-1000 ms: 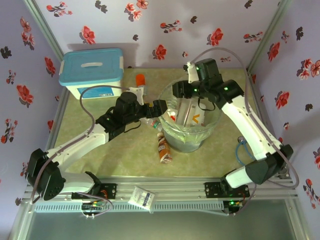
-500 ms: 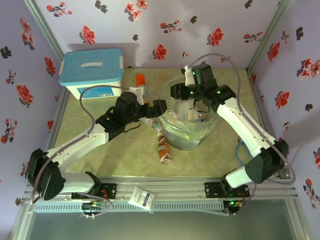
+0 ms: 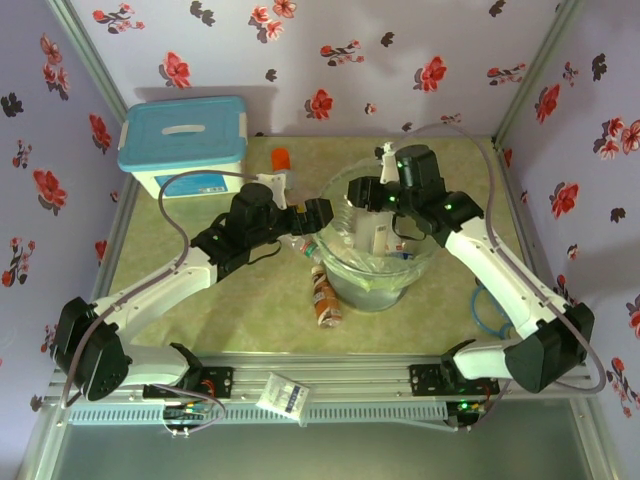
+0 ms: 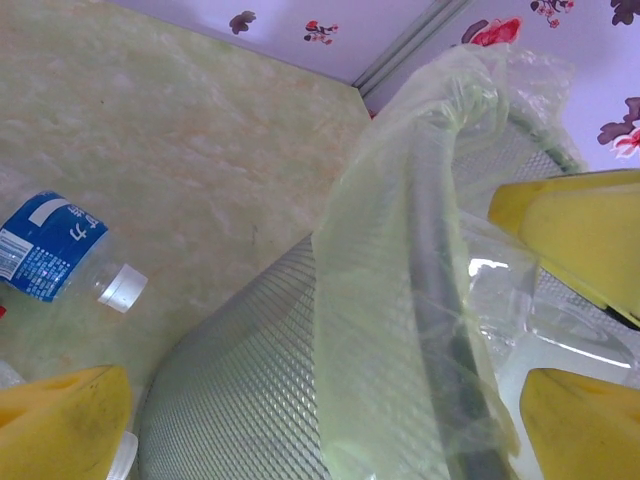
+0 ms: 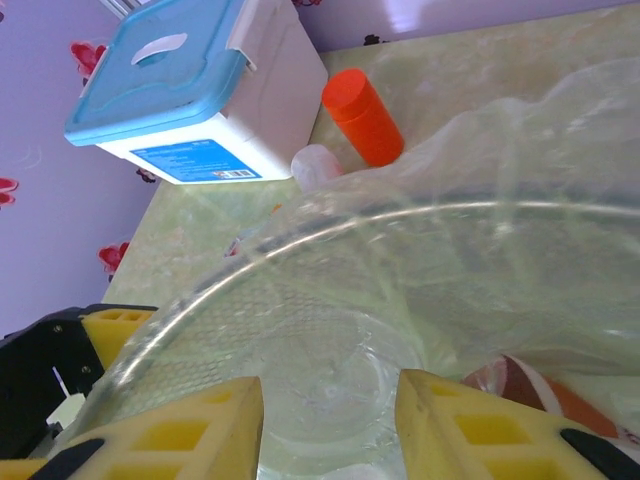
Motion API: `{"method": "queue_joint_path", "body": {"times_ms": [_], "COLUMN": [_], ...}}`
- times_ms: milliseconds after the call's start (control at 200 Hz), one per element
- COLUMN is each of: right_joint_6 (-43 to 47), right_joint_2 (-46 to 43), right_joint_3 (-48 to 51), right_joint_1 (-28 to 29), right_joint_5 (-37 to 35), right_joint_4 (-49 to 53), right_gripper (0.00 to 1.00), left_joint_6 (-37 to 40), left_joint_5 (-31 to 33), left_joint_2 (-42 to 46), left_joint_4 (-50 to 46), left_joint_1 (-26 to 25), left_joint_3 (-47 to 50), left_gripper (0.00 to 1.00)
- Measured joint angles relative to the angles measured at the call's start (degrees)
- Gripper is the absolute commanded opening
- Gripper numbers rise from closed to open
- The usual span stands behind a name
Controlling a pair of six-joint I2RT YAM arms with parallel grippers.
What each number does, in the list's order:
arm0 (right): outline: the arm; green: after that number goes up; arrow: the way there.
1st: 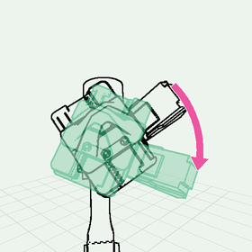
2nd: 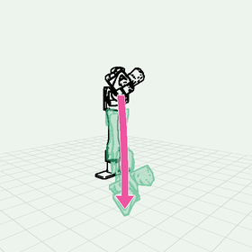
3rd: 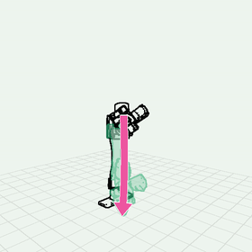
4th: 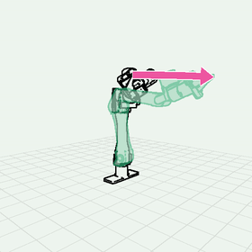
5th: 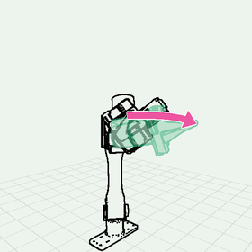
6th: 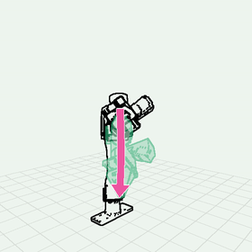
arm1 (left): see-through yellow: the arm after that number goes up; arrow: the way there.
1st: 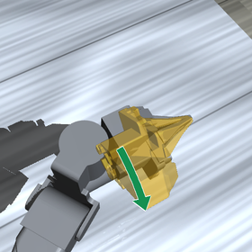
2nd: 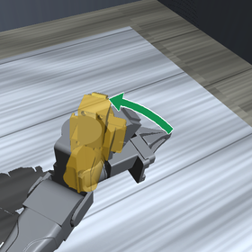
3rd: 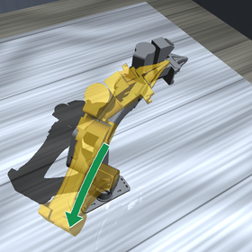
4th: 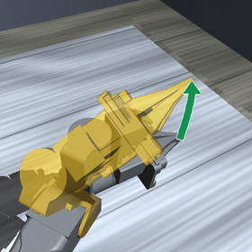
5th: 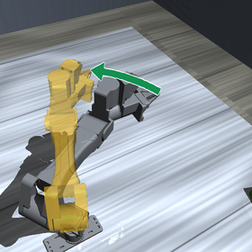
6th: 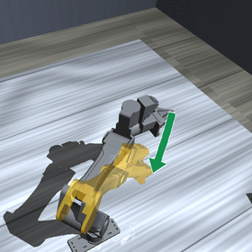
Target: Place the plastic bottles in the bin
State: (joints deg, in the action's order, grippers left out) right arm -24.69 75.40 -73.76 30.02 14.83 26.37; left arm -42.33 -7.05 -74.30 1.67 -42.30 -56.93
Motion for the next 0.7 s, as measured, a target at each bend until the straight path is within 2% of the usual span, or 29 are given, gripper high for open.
{"method": "queue_joint_path", "body": {"times_ms": [110,205,420,700], "right_joint_6": [0.24,1.09,4.22,5.92], "right_joint_2": [0.0,0.17,0.81,-0.74], "right_joint_3": [-0.85,-3.8,-11.56,-13.16], "right_joint_1": [0.09,-0.02,-2.36,-7.04], "right_joint_5": [-0.35,-1.09,-2.6,-4.83], "right_joint_4": [1.44,5.42,11.1,13.73], "right_gripper": [0.41,0.52,0.63,0.71], "left_joint_6": [-0.02,0.02,1.46,3.5], "left_joint_5": [0.0,0.0,0.02,3.56], "left_joint_2": [-0.15,-0.15,0.46,10.88], "left_joint_4": [0.04,0.04,-1.97,-13.14], "left_joint_1": [0.0,0.0,0.28,2.75], "left_joint_3": [0.0,-0.02,-1.01,-0.92], "left_gripper": [1.0,1.0,1.0,1.0]}}
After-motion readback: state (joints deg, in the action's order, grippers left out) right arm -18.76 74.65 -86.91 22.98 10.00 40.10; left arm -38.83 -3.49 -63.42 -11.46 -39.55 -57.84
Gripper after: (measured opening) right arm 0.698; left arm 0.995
